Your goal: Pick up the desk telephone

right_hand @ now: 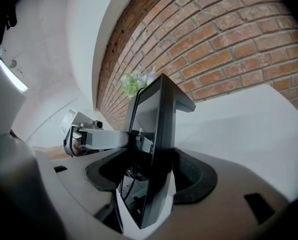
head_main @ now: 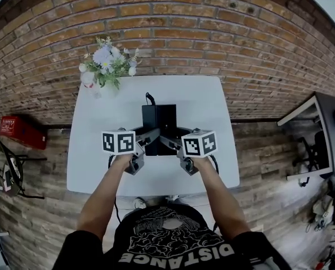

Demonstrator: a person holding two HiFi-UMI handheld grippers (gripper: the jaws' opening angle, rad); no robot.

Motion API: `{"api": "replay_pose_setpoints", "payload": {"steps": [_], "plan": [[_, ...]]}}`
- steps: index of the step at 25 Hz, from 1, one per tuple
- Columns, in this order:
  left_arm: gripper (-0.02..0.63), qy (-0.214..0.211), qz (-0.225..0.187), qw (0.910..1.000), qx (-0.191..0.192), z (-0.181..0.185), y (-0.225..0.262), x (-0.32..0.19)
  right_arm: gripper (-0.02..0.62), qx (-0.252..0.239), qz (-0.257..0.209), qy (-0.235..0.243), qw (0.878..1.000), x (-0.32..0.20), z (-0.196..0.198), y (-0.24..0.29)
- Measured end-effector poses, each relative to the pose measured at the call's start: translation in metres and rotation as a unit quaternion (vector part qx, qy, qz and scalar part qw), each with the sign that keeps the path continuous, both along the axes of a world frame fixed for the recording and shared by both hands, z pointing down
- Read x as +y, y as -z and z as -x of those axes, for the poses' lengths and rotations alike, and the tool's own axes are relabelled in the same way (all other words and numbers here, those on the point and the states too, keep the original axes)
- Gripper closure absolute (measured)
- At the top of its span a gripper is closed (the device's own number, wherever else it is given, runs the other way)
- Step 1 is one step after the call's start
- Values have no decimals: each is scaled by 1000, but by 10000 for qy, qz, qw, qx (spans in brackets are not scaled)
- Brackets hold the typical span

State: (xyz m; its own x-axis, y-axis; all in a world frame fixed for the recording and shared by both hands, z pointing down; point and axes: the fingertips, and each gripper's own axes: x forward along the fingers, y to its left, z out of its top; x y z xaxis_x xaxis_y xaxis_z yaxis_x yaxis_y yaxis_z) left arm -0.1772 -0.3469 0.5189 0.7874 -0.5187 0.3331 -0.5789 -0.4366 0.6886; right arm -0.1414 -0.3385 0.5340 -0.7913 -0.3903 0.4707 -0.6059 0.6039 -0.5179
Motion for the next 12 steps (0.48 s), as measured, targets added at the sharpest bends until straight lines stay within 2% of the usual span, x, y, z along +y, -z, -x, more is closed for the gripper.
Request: {"api": "replay_pose_setpoints", "payload": {"steps": [12], "plan": [[399, 176, -1035, 9945, -11, 12, 90, -14, 321, -140, -1101, 29, 9938, -17, 11, 90]]}}
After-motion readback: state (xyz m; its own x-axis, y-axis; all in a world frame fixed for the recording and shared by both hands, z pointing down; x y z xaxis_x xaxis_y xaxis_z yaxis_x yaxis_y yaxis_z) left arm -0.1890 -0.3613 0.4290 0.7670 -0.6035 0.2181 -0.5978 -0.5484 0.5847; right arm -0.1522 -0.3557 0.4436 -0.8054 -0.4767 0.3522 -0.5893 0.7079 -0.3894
